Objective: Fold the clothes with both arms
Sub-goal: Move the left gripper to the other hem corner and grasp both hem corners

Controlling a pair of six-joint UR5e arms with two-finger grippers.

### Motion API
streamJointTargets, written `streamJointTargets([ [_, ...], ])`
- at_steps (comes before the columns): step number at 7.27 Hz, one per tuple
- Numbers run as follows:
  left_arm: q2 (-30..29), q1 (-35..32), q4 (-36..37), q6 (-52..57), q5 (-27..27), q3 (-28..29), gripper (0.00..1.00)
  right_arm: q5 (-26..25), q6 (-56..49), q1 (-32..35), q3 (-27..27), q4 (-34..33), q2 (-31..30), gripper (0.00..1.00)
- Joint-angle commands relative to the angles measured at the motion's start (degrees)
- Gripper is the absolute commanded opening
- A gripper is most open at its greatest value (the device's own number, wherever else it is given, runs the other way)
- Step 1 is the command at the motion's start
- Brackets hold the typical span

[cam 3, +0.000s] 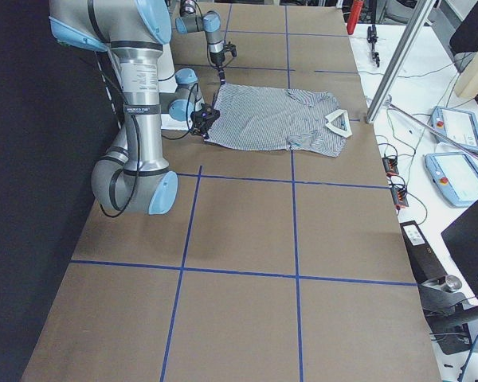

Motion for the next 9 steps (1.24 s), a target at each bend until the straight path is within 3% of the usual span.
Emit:
streamJointTargets([
  [1, -0.2, 0.3, 0.0, 0.0, 0.0, 0.3, 0.47, 0.0, 0.0, -0.1, 0.0, 0.0, 0.0, 0.00],
  [3, -0.9, 0.3, 0.0, 0.0, -0.1, 0.8, 0.11, 0.0, 0.0, -0.1, 0.0, 0.0, 0.0, 0.00],
  [4, -0.9, 0.4, 0.0, 0.0, -0.1, 0.7, 0.00, 0.0, 0.0, -0.1, 0.0, 0.0, 0.0, 0.00],
  [6, -1.1, 0.3, 0.0, 0.0, -0.2, 0.1, 0.00, 0.0, 0.0, -0.1, 0.1, 0.0, 0.0, 0.00],
  [8, -0.8, 0.3, 1.1, -0.8, -0.1, -4.8, 0.00, 0.2, -0.2, -0.8, 2.7, 0.0, -2.2, 0.00],
  [9, -0.8, 1.1, 6.1, -2.7, -0.2, -9.1, 0.00, 0.3, -0.4, -1.7, 5.9, 0.1, -5.2, 0.00],
])
